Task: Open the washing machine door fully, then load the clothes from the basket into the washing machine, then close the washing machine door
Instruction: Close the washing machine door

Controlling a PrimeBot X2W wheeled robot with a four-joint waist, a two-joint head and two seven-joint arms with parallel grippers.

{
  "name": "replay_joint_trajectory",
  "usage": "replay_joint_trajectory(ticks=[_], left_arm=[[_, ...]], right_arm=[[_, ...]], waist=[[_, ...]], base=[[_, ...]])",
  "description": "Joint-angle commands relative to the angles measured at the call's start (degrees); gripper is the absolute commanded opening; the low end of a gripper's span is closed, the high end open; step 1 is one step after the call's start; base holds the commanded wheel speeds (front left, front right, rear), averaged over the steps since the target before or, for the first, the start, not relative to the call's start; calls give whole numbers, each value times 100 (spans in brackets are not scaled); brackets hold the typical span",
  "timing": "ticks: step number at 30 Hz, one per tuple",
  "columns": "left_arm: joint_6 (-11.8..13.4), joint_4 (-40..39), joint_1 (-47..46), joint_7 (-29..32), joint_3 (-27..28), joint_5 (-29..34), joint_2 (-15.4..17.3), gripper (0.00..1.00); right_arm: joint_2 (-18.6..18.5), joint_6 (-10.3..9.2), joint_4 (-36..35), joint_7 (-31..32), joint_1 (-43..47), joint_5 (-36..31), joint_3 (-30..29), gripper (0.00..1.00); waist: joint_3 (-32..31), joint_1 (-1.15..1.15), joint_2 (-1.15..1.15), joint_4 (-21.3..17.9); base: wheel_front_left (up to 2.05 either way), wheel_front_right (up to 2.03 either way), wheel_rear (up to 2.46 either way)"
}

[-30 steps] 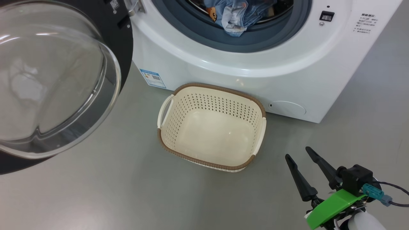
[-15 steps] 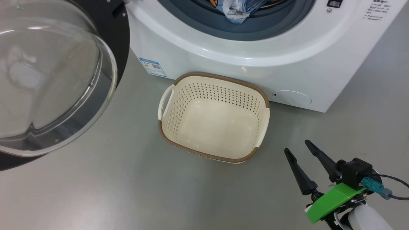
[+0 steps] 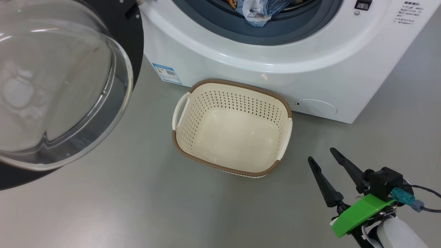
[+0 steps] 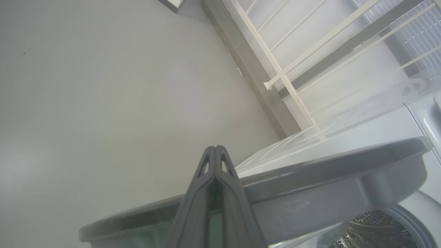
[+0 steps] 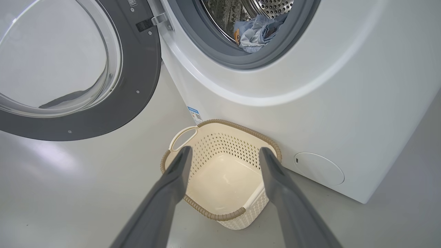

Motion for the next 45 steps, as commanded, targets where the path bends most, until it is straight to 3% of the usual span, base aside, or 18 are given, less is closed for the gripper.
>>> replay_joint_trajectory(ticks=[1,17,31,45], left_arm=[[-17,-228,81,222,2,-78,249,0],[-17,-1370,722,971,-302,-404,185,0],[-18,-2799,1190,1798,-485,-835,331,0],[-18,-4275,1479,2543,-635,-1250,201,0]], right_arm=[[17,9,-98,-44,1,-69,88,100],[18,9,-129,-44,141,-32,-27,100],[-51,9,-145,-44,362,-8,-118,100],[-10,9,-213,-44,572,5,-254,100]], waist=[[-67,0,0,29],[-395,0,0,150],[-712,0,0,264],[-968,0,0,192]], base=[[0,0,0],[0,0,0],[0,0,0],[0,0,0]])
